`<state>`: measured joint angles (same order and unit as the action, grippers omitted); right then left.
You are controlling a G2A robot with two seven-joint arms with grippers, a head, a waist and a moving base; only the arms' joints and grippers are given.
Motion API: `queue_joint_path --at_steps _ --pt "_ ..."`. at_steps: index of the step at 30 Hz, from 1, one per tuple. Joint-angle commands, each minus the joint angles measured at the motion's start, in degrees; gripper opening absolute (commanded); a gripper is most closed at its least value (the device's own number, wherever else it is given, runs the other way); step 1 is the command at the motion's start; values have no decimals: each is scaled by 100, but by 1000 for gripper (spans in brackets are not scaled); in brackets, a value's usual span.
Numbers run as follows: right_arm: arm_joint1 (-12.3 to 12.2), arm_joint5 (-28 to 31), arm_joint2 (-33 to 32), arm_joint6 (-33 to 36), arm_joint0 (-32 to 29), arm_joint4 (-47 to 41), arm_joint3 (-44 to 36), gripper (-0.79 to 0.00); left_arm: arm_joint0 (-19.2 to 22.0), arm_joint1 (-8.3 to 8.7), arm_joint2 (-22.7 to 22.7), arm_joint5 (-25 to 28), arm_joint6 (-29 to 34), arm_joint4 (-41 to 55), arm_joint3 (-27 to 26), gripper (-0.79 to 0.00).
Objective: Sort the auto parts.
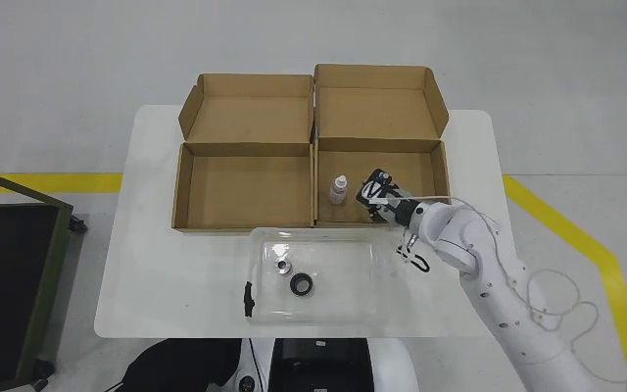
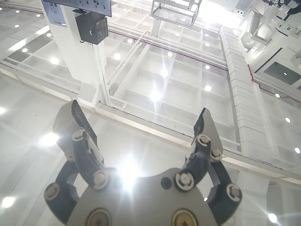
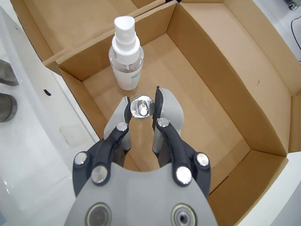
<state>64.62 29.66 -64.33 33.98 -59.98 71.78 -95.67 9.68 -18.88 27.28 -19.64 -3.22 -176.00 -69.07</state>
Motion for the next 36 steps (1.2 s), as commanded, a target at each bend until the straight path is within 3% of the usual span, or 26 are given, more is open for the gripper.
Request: queue_joint_path --at_steps 1,9,16,23,25,26,27,28,29,30,36 --pt "11 -20 39 42 65 -2 82 -785 0 0 0 0 0 0 0 0" --pt "59 -56 219 90 274 45 534 -760 0 0 0 0 0 0 0 0" --pt "82 -111 293 -10 328 139 723 -468 0 0 0 0 0 0 0 0" --pt "113 -122 379 -36 401 131 784 -449 0 0 0 0 0 0 0 0" --pt "109 -129 344 -43 393 114 696 -409 0 0 0 0 0 0 0 0" --pt "102 -129 308 -45 375 110 619 -379 0 0 0 0 0 0 0 0" --pt "89 -132 247 -39 333 114 491 -274 0 0 0 0 0 0 0 0" --pt "80 -124 213 -29 308 118 415 -120 0 0 0 0 0 0 0 0" --pt "66 -111 153 -12 266 119 299 -28 0 0 0 0 0 0 0 0" --pt "46 -89 60 -16 207 99 140 0 0 0 0 0 0 0 0 0" --pt "-38 130 -282 -96 -93 74 -563 0 0 0 0 0 0 0 0 0"
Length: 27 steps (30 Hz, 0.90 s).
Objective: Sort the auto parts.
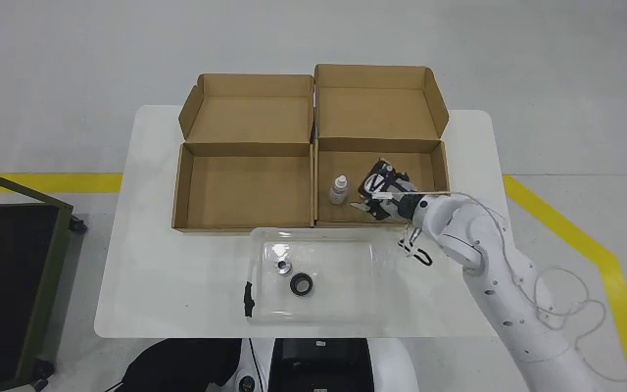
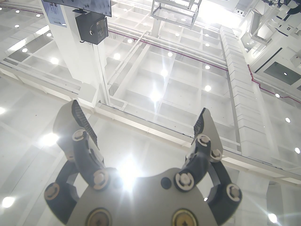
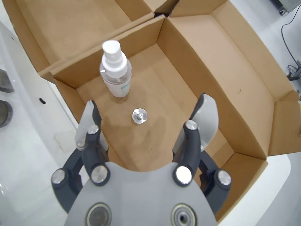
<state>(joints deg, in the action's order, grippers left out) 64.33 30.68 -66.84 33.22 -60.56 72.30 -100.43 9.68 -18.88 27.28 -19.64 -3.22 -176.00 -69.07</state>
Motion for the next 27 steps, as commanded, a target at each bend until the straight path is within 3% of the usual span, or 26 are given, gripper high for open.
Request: queue_joint_path --at_steps 1,14,27 --pt "-20 61 -59 -39 -91 52 -216 0 0 0 0 0 0 0 0 0" --pt "-91 619 189 -65 -860 64 -1508 0 0 0 0 0 0 0 0 0" --pt "-82 959 848 -40 -1132 206 -1745 0 0 0 0 0 0 0 0 0"
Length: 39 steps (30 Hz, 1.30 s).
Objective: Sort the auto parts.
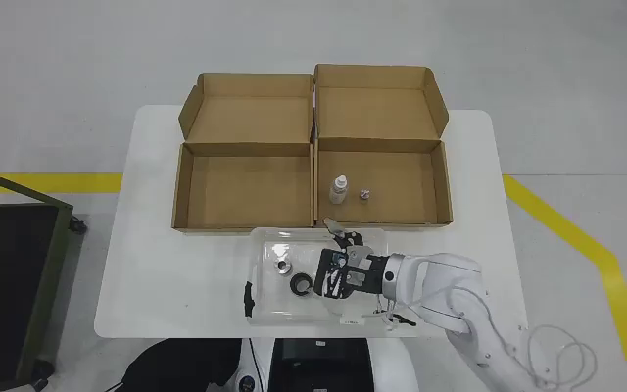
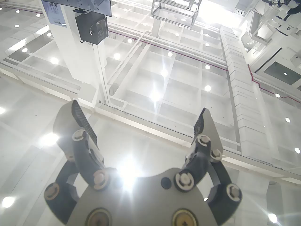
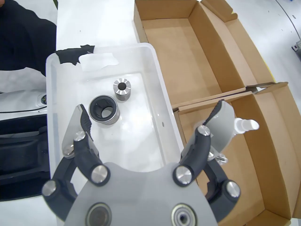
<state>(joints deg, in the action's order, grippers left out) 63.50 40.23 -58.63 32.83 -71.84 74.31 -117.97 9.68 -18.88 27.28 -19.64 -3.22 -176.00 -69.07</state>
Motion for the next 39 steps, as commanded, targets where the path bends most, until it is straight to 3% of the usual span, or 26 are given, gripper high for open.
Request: queue_joint_path --at_steps 1,39 --pt "4 8 70 -10 -12 7 17 0 0 0 0 0 0 0 0 0" --pt "216 112 1178 -762 551 284 1749 0 0 0 0 0 0 0 0 0"
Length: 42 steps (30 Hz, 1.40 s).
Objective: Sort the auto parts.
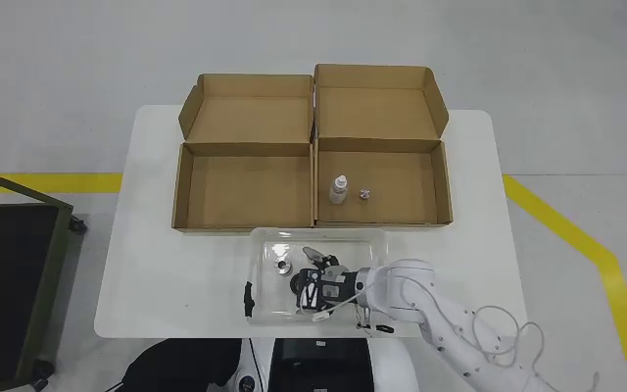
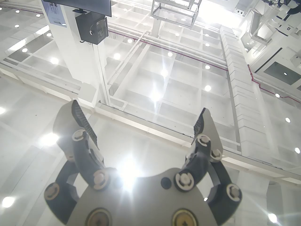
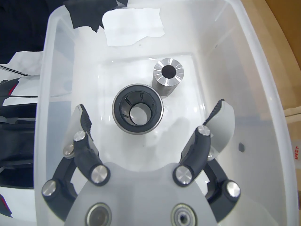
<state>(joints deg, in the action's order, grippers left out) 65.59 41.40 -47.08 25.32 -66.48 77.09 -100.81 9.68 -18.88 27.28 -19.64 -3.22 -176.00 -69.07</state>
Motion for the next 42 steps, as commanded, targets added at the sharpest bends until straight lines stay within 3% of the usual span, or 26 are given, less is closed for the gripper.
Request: queue_joint_path --at_steps 1,8,9,10,13,16,21,24,25,42 --pt "12 -10 37 -20 23 8 56 0 0 0 0 0 0 0 0 0" --pt "38 -39 106 -88 76 40 221 0 0 0 0 0 0 0 0 0" --pt "41 -40 111 -95 81 39 233 -28 0 0 0 0 0 0 0 0" --pt "42 -41 115 -99 84 41 240 -89 0 0 0 0 0 0 0 0" --pt "47 -45 123 -107 91 44 252 -175 0 0 0 0 0 0 0 0" --pt "51 -35 132 -113 102 49 262 -403 0 0 0 0 0 0 0 0" --pt "56 -28 138 -120 115 66 252 -582 0 0 0 0 0 0 0 0" --pt "56 -19 139 -123 114 71 252 -760 0 0 0 0 0 0 0 0" --pt "56 -13 138 -124 115 71 252 -785 0 0 0 0 0 0 0 0" --pt "8 104 -33 0 45 9 -80 -785 0 0 0 0 0 0 0 0"
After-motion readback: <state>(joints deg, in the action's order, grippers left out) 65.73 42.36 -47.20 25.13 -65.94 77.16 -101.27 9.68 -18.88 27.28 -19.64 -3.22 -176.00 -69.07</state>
